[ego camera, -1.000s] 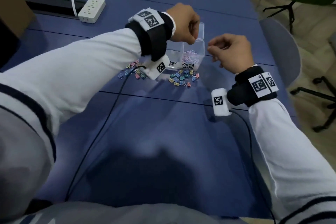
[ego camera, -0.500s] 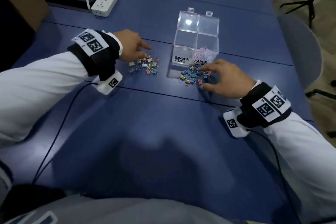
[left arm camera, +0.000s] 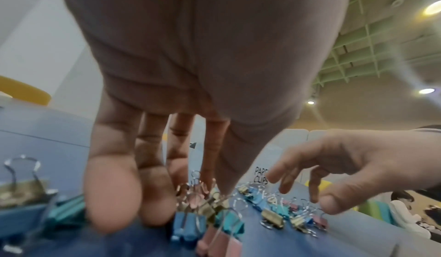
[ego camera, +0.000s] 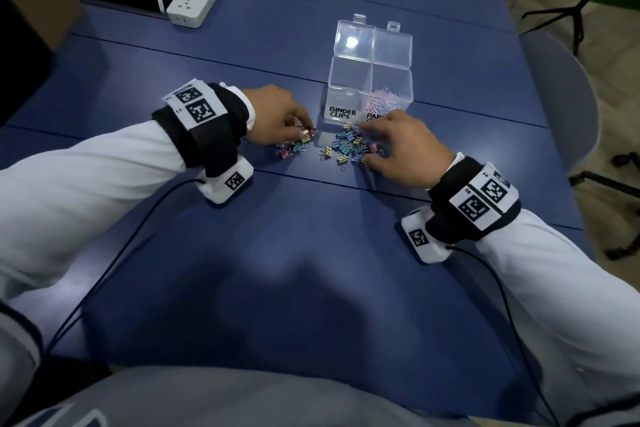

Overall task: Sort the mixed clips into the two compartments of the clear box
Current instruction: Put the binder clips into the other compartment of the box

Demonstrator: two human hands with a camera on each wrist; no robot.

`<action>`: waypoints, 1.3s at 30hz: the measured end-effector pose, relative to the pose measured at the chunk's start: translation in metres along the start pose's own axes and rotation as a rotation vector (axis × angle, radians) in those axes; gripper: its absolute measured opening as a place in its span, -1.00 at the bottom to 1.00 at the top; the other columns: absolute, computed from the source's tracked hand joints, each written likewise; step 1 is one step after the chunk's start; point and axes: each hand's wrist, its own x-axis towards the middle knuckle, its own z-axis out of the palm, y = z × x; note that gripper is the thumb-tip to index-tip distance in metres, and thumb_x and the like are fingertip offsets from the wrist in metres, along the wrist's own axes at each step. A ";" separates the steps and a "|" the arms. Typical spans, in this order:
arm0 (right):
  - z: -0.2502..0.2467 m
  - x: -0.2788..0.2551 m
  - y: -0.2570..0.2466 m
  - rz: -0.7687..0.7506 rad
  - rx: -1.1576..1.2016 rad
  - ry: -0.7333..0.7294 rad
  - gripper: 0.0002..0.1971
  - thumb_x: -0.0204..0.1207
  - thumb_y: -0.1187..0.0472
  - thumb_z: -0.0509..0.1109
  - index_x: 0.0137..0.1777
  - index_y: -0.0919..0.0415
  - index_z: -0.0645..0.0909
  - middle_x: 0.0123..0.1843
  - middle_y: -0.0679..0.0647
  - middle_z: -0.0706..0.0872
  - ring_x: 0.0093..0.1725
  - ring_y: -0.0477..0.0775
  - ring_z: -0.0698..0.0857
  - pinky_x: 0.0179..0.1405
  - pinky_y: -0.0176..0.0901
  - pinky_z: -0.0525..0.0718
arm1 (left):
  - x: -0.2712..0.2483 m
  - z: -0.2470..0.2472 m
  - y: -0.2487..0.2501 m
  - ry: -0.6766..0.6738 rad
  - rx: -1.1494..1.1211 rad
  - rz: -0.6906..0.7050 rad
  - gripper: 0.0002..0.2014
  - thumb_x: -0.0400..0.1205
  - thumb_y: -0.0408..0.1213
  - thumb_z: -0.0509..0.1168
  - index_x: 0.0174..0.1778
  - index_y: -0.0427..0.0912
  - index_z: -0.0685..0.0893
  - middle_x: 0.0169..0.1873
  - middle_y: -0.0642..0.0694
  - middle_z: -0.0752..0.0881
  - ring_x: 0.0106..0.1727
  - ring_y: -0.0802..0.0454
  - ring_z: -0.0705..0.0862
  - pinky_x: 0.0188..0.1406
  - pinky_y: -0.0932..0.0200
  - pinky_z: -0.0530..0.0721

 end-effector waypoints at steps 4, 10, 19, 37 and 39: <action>-0.001 0.004 -0.003 -0.006 -0.081 -0.046 -0.59 0.44 0.15 0.43 0.32 0.08 0.63 0.12 0.19 0.68 0.14 0.23 0.65 0.16 -0.03 0.62 | 0.000 0.003 0.007 0.013 -0.035 0.031 -0.67 0.60 -0.04 0.33 0.29 0.05 0.62 0.00 -0.02 0.70 0.07 -0.09 0.65 0.12 0.09 0.59; -0.003 0.005 -0.006 -0.006 -0.050 -0.040 -0.72 0.45 0.24 0.47 0.17 0.13 0.72 0.02 0.11 0.76 -0.01 0.08 0.67 0.03 -0.19 0.59 | 0.001 0.002 0.009 0.080 -0.122 0.045 -0.84 0.56 -0.09 0.38 0.03 0.02 0.70 -0.16 0.02 0.76 -0.19 0.06 0.64 -0.04 0.14 0.63; -0.004 0.005 -0.001 0.014 0.035 0.003 -0.80 0.48 0.31 0.41 0.07 0.18 0.77 -0.01 0.11 0.81 -0.03 0.06 0.74 0.07 -0.24 0.64 | -0.001 0.004 0.010 0.132 -0.127 0.059 -0.89 0.58 -0.23 0.27 -0.04 -0.09 0.67 -0.24 -0.01 0.76 -0.27 0.04 0.65 -0.09 0.06 0.69; -0.004 -0.001 0.013 -0.071 -0.087 -0.051 -0.72 0.45 0.15 0.49 0.17 0.06 0.73 -0.01 0.12 0.73 -0.02 0.15 0.69 0.03 -0.07 0.67 | 0.011 0.010 0.029 0.124 0.134 0.108 -0.86 0.61 -0.05 0.27 0.00 0.06 0.67 -0.24 0.10 0.61 -0.18 -0.01 0.58 -0.27 0.15 0.53; -0.004 0.000 0.013 -0.072 -0.069 -0.054 -0.76 0.46 0.20 0.48 0.13 0.08 0.75 -0.02 0.10 0.78 -0.04 0.12 0.72 0.03 -0.11 0.68 | 0.011 0.010 0.029 0.131 0.137 0.115 -0.85 0.61 -0.04 0.26 -0.01 0.05 0.67 -0.25 0.10 0.60 -0.18 -0.02 0.58 -0.28 0.15 0.51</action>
